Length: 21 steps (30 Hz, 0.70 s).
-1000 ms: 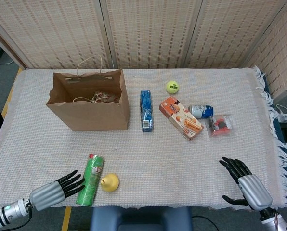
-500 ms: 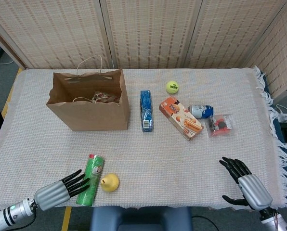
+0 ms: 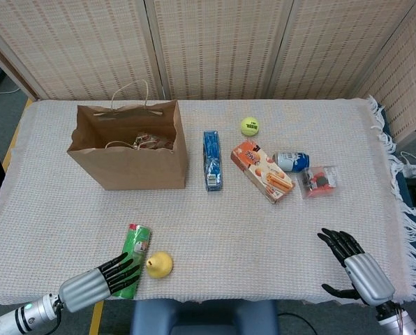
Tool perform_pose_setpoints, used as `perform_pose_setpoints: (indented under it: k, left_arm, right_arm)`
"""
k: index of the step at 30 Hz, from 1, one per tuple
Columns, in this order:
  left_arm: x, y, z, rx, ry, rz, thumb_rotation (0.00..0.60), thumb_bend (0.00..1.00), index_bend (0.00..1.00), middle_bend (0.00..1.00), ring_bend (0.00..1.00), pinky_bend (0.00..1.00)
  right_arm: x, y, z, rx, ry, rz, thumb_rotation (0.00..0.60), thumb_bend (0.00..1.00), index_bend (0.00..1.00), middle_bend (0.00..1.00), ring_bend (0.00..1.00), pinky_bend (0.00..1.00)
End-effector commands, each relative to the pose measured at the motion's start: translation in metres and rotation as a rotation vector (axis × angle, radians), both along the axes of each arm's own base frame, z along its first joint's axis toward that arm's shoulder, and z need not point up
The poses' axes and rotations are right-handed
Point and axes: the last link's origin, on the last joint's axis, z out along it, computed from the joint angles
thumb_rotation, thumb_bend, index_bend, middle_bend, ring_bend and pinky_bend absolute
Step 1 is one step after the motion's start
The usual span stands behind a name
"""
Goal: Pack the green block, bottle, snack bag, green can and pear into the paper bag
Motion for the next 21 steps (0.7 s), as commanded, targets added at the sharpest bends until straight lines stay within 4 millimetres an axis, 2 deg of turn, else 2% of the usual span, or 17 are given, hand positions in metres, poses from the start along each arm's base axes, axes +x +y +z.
perform_pose_setpoints:
  k: [1,9,21]
  left_arm:
    - [0.003,-0.001,-0.005,-0.004,-0.005,-0.003,0.600,0.37,0.00,0.00,0.00,0.03]
    - [0.007,0.000,-0.021,-0.028,0.019,-0.022,0.600,0.37,0.00,0.00,0.00,0.03]
    - [0.018,0.018,-0.040,-0.056,0.096,-0.071,0.600,0.37,0.00,0.00,0.00,0.03]
  right_arm:
    - [0.000,0.000,0.000,0.001,0.000,0.001,0.600,0.06,0.00,0.00,0.00,0.00]
    - [0.000,0.000,0.000,0.003,-0.003,0.000,0.600,0.06,0.00,0.00,0.00,0.00]
    - [0.000,0.000,0.000,0.014,-0.012,-0.010,0.600,0.06,0.00,0.00,0.00,0.00]
